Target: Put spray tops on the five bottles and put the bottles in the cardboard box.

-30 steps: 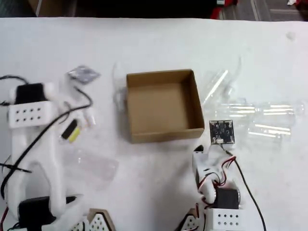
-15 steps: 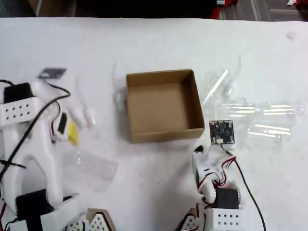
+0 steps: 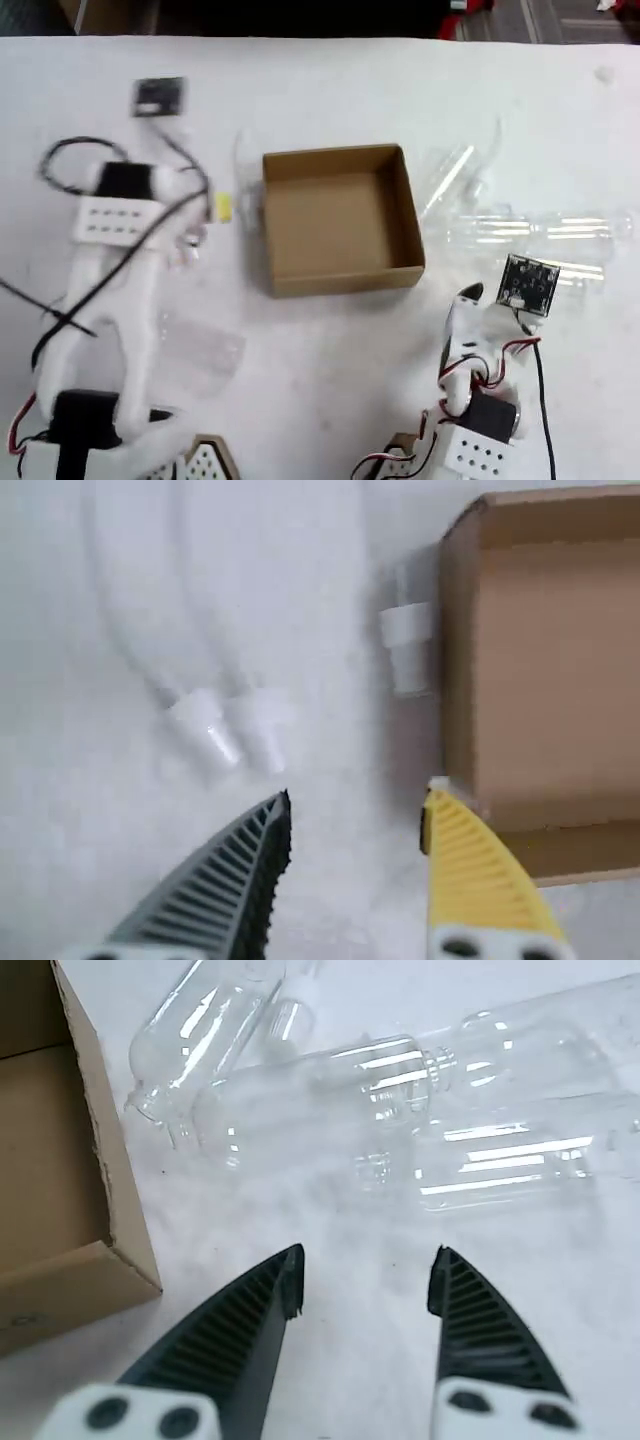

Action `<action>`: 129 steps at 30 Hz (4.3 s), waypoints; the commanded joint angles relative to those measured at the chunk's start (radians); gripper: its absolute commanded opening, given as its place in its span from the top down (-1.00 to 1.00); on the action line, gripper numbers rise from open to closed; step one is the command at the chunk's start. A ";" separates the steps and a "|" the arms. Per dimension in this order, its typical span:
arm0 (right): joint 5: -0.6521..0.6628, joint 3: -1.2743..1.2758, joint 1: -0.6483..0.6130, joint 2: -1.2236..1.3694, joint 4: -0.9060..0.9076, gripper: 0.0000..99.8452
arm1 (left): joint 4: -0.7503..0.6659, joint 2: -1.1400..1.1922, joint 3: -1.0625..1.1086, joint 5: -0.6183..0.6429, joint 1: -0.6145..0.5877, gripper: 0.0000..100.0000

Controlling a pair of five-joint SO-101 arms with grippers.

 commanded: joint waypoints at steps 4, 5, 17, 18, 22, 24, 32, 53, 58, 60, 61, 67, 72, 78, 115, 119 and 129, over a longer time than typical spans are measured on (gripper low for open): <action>0.170 0.000 0.021 -0.004 -0.021 0.62 | -0.262 -0.002 0.118 0.021 0.102 0.61; 0.245 -0.009 0.022 -0.004 -0.016 0.62 | -0.304 -0.002 0.152 0.021 0.102 0.61; 0.371 -0.132 -0.151 0.007 -0.027 0.63 | -0.519 -0.007 0.358 0.023 0.104 0.61; 0.373 -0.144 -0.163 0.007 -0.027 0.63 | -0.517 -0.002 0.359 0.023 0.105 0.61; 0.370 -0.333 -0.166 0.073 0.041 0.63 | -0.514 -0.002 0.361 0.023 0.105 0.61; 0.367 -0.480 -0.166 0.199 0.065 0.63 | -0.514 -0.002 0.361 0.023 0.104 0.61; 0.319 -1.178 -0.196 1.059 0.317 0.63 | -0.517 -0.002 0.361 0.023 0.104 0.61; 0.149 -1.637 -0.351 1.890 0.400 0.63 | -0.523 -0.002 0.358 0.023 0.102 0.61; 0.152 -1.639 -0.360 1.969 0.398 0.63 | -0.523 -0.002 0.356 0.023 0.102 0.61; 0.150 -1.640 -0.369 1.991 0.398 0.66 | -0.523 -0.002 0.356 0.023 0.102 0.61; 0.150 -1.639 -0.371 1.995 0.398 0.70 | -0.523 -0.002 0.356 0.023 0.102 0.61; 0.149 -1.636 -0.371 1.988 0.464 0.80 | -0.523 -0.002 0.353 0.020 0.102 0.61; 0.149 -1.625 -0.371 1.988 0.530 0.80 | -0.523 -0.002 0.351 0.018 0.102 0.61; 0.133 -1.528 -0.374 1.925 0.539 0.80 | -0.523 -0.002 0.351 0.015 0.102 0.61; 0.423 -1.926 -0.312 2.051 0.435 0.96 | -0.525 -0.002 0.358 0.015 0.102 0.61; 0.290 -2.122 -0.283 2.219 0.453 0.97 | -0.525 -0.002 0.358 0.015 0.105 0.61; 0.279 -2.457 -0.354 2.493 0.641 0.97 | -0.545 -0.002 0.359 0.015 0.108 0.61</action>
